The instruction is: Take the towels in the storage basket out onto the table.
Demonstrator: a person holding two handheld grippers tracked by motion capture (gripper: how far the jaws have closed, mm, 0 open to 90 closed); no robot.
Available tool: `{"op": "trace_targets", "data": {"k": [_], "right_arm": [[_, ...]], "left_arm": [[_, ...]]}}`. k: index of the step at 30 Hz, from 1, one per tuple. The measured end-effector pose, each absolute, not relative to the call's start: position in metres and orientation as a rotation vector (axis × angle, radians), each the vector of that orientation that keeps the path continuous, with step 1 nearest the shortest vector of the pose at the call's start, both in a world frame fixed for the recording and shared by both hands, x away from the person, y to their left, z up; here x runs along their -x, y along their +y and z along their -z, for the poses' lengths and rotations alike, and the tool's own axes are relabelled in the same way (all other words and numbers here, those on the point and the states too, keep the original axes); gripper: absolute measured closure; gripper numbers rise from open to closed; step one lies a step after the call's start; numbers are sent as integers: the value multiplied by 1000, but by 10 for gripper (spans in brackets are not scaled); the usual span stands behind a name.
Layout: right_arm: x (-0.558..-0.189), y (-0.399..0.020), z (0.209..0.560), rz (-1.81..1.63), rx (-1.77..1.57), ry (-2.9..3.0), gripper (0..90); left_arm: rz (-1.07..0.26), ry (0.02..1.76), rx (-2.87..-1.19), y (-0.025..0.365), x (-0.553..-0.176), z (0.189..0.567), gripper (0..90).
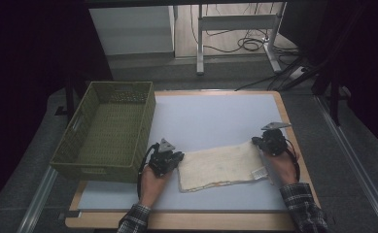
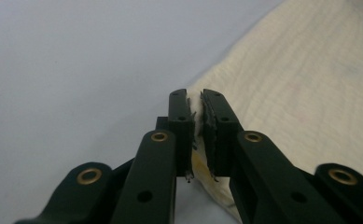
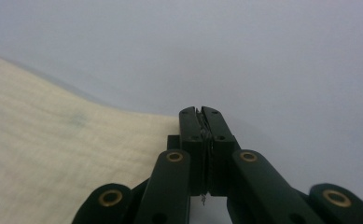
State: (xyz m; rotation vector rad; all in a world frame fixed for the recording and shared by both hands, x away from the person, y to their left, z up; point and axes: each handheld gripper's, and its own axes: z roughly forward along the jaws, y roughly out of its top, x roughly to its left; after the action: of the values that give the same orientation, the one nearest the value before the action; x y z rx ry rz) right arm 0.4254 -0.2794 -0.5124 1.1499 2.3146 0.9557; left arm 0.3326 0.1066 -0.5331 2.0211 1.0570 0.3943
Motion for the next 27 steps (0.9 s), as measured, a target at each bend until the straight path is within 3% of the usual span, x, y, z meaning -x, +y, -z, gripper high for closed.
{"op": "trace_targets", "data": {"k": [5, 12, 20, 27], "right_arm": [[-423, -281, 511, -1004, -1162, 2303, 853], [-410, -289, 503, -1103, -1175, 2346, 686], [-385, -280, 502, -1087, -1118, 2399, 486], [-359, -268, 495, -1091, -1055, 2429, 417]], "left_arm": [[-431, 1093, -2049, 107, -346, 540, 656], [-455, 1126, -2050, 109, -355, 544, 497], [-416, 1142, -2035, 111, -357, 545, 465], [-420, 1145, -2032, 112, -357, 546, 454]]}}
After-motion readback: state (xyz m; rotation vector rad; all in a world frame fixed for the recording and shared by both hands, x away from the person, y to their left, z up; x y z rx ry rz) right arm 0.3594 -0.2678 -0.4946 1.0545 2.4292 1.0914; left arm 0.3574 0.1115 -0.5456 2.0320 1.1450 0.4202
